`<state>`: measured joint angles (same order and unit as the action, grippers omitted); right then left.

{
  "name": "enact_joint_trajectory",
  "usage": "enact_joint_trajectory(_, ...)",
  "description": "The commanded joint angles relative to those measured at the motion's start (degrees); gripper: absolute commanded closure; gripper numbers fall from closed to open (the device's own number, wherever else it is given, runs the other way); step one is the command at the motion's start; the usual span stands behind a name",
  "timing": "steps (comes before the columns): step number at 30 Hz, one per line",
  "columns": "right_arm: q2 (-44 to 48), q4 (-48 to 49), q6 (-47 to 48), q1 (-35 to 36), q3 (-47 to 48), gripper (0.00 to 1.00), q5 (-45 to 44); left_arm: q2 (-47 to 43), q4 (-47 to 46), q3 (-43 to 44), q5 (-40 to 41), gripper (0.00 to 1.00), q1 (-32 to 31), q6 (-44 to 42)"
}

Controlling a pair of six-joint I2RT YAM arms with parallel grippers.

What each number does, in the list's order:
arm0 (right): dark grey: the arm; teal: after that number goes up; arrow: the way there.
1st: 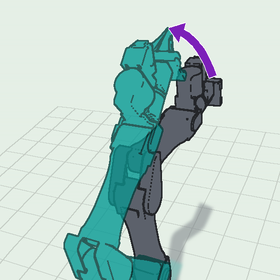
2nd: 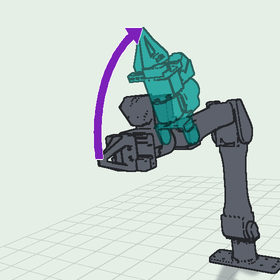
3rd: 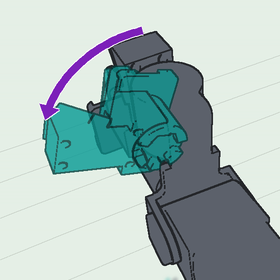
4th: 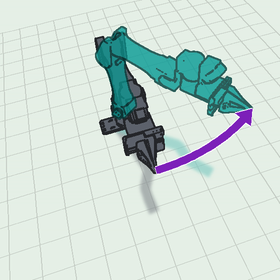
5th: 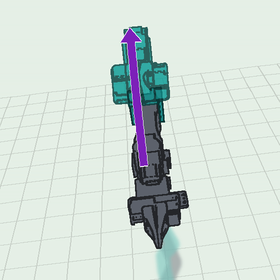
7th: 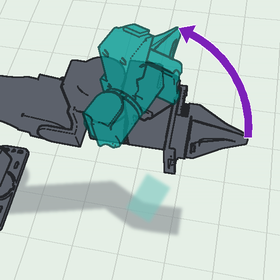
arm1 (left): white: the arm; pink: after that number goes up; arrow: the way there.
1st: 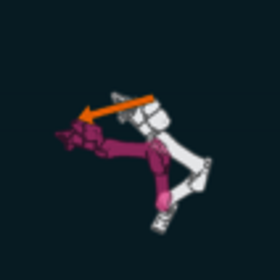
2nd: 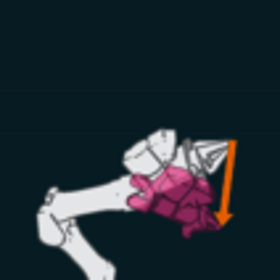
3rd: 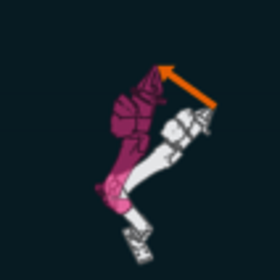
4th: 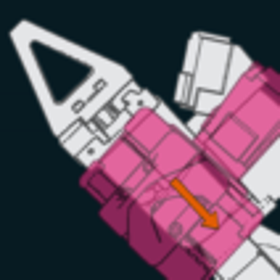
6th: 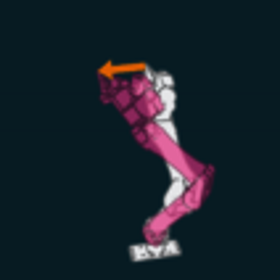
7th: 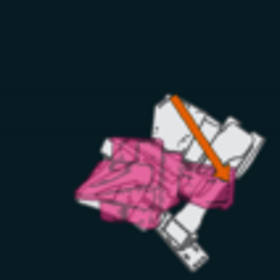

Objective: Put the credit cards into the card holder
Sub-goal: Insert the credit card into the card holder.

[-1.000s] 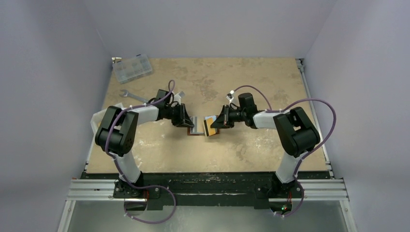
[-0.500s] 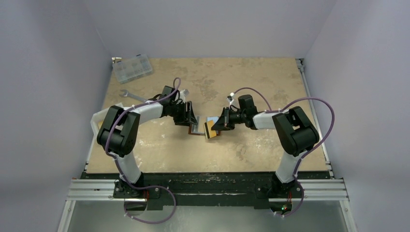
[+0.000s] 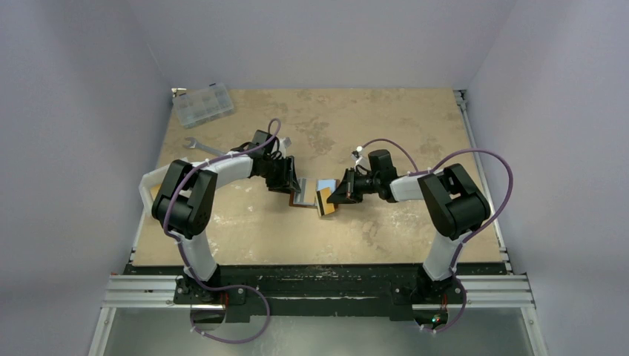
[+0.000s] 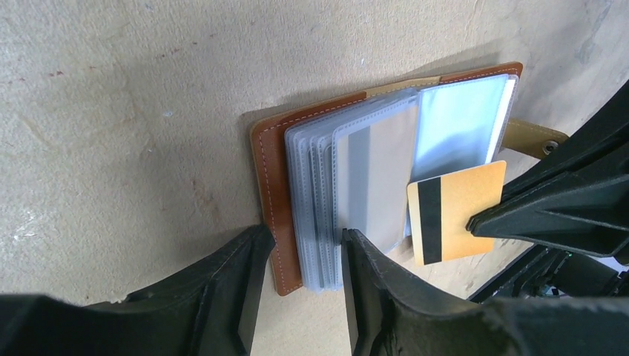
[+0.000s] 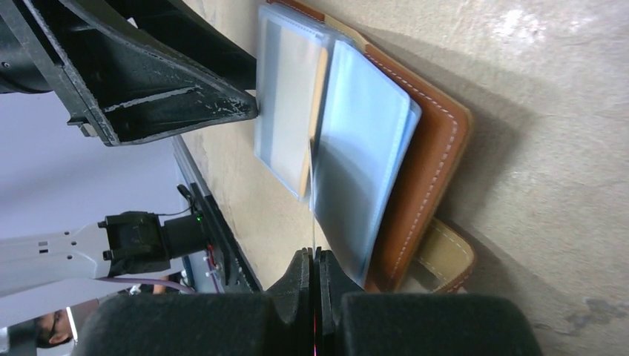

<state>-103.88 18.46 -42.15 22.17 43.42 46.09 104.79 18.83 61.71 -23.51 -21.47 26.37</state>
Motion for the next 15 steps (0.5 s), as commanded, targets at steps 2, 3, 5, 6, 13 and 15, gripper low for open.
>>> enact_joint_trajectory(2, 0.5, 2.0, 0.4, -0.8, -0.4, 1.00, 1.3, 2.7, 4.2, -0.4, 7.9, 0.55, 0.1, -3.5)
enact_joint_trajectory(3, 0.0, 2.1, 0.6, -0.8, -0.3, 1.00, 1.6, 2.9, 4.2, -0.6, 7.9, 0.56, 0.1, -3.6)
enact_joint_trajectory(5, -0.7, 2.6, 0.4, -0.8, -0.4, 1.00, 1.8, 3.1, 4.0, -1.1, 7.9, 0.60, 0.1, -3.6)
enact_joint_trajectory(6, -0.9, 2.8, 0.4, -0.7, -0.4, 1.00, 1.9, 3.2, 3.8, -1.3, 7.9, 0.63, 0.1, -3.5)
enact_joint_trajectory(13, -1.3, 7.1, -1.5, -0.8, -1.5, 1.00, 4.0, 3.4, 3.1, -2.4, 7.6, 0.70, 0.0, -3.0)
enact_joint_trajectory(15, 0.4, 7.0, -1.4, -0.8, -1.9, 1.00, 2.9, 3.4, 3.1, -2.4, 7.5, 0.70, -0.1, -3.0)
